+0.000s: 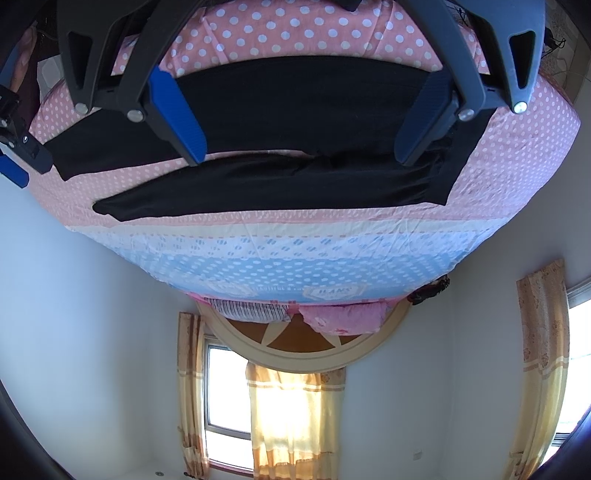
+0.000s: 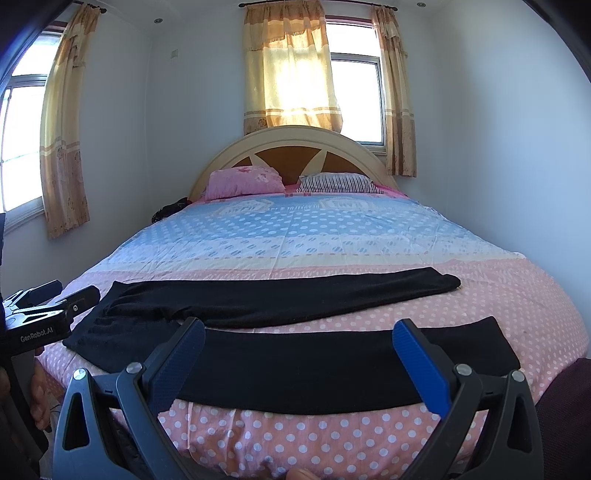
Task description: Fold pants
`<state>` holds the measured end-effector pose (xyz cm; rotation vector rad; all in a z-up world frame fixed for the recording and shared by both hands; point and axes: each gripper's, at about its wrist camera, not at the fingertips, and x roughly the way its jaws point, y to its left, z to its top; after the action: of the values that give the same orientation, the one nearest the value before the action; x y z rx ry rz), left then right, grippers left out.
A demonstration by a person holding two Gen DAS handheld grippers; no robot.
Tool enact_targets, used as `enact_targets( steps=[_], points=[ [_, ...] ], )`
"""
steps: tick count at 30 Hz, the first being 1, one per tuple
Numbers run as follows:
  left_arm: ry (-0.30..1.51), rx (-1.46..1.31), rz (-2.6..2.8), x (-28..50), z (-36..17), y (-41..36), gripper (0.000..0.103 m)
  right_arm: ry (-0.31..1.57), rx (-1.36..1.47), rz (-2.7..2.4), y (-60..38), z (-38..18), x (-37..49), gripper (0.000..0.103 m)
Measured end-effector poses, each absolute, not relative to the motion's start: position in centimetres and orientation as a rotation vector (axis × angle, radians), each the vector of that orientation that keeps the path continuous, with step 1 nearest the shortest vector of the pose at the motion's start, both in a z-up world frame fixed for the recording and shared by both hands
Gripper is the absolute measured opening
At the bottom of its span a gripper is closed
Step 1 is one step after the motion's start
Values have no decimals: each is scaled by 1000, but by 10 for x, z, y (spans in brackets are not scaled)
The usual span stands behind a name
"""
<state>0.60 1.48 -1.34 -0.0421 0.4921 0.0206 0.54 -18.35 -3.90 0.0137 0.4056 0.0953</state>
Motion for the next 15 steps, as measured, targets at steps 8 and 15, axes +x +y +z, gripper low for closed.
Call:
enact_targets(
  steps=[8,15],
  points=[
    [620,-24,39,54,-50,41,103,433,7,110,-187,-55,20,102],
    [713,-76,214,132,-74,153,103,519,30,81,-212,-84,52,102]
  ],
)
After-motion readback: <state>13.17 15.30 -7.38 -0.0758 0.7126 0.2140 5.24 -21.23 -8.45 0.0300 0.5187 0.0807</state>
